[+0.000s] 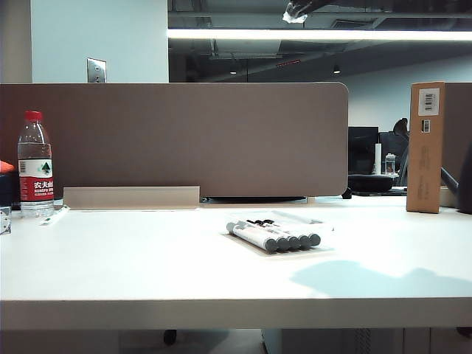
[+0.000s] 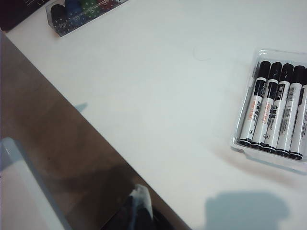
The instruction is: Pick up the markers scattered on the table and put them into the packaging box, making sure the markers fit the shape of the box's grooves.
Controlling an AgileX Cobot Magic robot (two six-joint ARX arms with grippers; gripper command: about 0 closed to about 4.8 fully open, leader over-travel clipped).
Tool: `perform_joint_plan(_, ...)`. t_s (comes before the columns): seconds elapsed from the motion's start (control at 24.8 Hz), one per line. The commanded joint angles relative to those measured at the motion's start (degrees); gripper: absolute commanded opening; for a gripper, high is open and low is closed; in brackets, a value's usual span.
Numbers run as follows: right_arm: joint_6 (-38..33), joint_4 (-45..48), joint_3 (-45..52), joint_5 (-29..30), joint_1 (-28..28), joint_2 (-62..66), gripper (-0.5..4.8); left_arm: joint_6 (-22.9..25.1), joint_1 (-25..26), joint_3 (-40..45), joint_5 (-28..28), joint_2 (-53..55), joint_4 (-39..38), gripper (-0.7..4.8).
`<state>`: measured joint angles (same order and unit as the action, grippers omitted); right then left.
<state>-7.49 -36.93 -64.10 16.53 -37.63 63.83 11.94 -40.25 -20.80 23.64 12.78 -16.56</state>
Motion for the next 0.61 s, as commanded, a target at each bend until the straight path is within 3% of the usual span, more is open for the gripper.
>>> perform_joint_plan(0.04,-0.2,0.8,-0.3,0.1,-0.1,-0.2,-0.05,0.7,4.7,1.7,-1.2,0.0,3.6,-0.05)
perform_joint_plan(0.2,-0.2,0.8,-0.3,0.1,-0.1,-0.2,-0.05,-0.5,14.8,1.7,-4.7,-0.8,4.0,-0.05)
perform_joint_plan(0.32,-0.2,0.8,-0.3,0.1,-0.1,-0.2,-0.05,-1.5,27.9,3.3,-6.9,-4.9,2.5,-0.05)
perform_joint_plan(0.44,-0.2,0.8,-0.3,0.1,-0.1,-0.2,-0.05,-1.5,34.4,5.7,-9.3,-8.3,2.5,-0.05)
perform_joint_plan(0.56,-0.2,0.8,-0.3,0.1,-0.1,-0.2,-0.05,-2.5,39.5,8.6,-15.6,-11.3,4.6,-0.05)
perform_joint_plan(0.61,-0.2,0.8,-0.3,0.1,-0.1,-0.2,-0.05,-3.9,41.8,10.3,-21.4,-12.8,6.9,-0.05)
